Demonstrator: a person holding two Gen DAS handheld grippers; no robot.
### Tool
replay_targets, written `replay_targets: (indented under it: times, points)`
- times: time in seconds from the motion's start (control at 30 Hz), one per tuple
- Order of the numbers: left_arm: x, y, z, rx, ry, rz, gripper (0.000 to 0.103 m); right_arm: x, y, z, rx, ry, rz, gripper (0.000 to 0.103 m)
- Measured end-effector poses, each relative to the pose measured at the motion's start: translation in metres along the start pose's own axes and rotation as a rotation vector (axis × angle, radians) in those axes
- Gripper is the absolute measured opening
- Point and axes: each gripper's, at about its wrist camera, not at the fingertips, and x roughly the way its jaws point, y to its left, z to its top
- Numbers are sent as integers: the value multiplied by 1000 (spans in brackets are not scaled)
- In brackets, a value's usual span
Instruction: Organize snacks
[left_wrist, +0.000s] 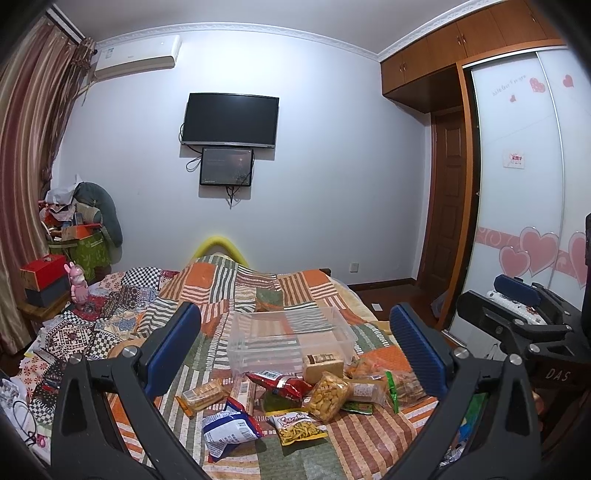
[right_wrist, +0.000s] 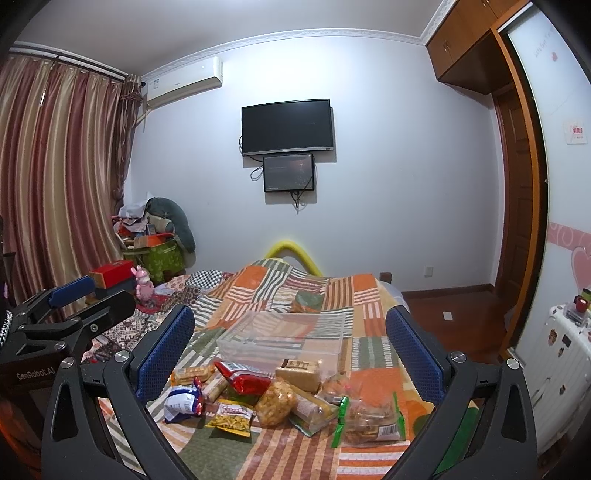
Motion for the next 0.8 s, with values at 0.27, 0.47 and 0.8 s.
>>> replay_targets:
  times: [0.27,0.47,0.8]
  points:
    - [1,4,0,-20,-5,14,103,4,-3,-1,3,6,-1,103]
    - [10,8,-7,3,34,33,92,10,-15,-6,44,35,12,103]
    - [45,33,-39,48,219,36,75,30,-34,-28,48,151,-16,87]
